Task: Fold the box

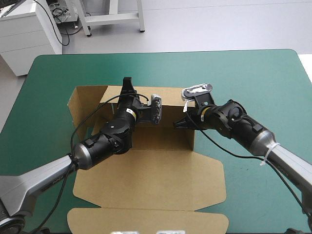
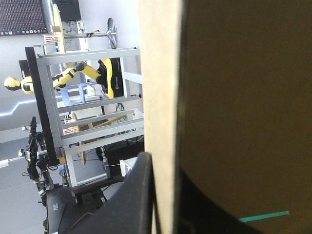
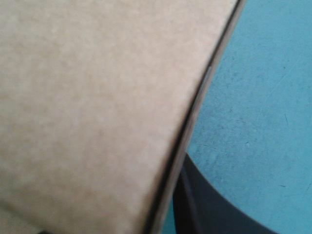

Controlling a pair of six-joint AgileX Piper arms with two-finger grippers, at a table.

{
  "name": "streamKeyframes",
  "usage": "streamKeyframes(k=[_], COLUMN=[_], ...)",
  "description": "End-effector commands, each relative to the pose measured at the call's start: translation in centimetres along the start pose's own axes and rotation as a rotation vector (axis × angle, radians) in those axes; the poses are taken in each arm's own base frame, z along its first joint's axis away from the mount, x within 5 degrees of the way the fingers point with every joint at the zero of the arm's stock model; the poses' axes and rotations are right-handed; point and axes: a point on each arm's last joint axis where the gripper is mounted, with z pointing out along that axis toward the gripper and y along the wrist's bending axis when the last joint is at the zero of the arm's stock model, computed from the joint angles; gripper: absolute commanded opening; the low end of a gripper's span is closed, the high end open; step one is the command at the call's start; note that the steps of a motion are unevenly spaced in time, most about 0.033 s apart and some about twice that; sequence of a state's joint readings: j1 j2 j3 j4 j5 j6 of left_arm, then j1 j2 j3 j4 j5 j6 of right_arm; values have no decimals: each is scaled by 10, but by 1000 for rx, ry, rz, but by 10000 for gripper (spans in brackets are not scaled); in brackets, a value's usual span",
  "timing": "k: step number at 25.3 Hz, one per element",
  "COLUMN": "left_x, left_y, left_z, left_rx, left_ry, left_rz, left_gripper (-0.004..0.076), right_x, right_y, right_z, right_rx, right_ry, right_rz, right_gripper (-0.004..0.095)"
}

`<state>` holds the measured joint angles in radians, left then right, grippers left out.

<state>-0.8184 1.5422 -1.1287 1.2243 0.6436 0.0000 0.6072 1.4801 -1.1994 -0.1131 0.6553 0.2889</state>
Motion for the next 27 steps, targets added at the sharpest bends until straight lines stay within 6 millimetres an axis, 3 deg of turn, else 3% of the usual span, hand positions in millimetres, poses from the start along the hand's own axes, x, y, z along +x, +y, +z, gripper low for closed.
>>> streamKeyframes(k=[1, 7, 9, 14, 17, 22, 27], left_x=[-7, -23, -29, -28, -27, -28, -38], left_y=[-2, -6, -6, -8, -11, -16, -16], left_z=[-6, -22, -38, -47, -48, -55, -85], left_rx=[45, 43, 32, 62, 98, 145, 132], left_ry=[-64, -115, -115, -105, -82, -68, -125], left_rz=[-81, -30, -19, -64, -97, -135, -111], left_gripper=[-8, 23, 147, 417, 514, 519, 519], right_x=[-11, -13, -16, -19, -20, -19, -17], right_y=[7, 4, 3, 2, 0, -1, -2], right_z=[-15, -15, -15, -15, -14, 2, 17], right_rx=[-38, -12, -6, 7, 26, 59, 74], right_ry=[-92, -122, -156, -192, -201, -181, -160], right_rz=[42, 66, 70, 86, 92, 86, 69], right_gripper=[-9, -7, -7, -7, -7, -10, -11])
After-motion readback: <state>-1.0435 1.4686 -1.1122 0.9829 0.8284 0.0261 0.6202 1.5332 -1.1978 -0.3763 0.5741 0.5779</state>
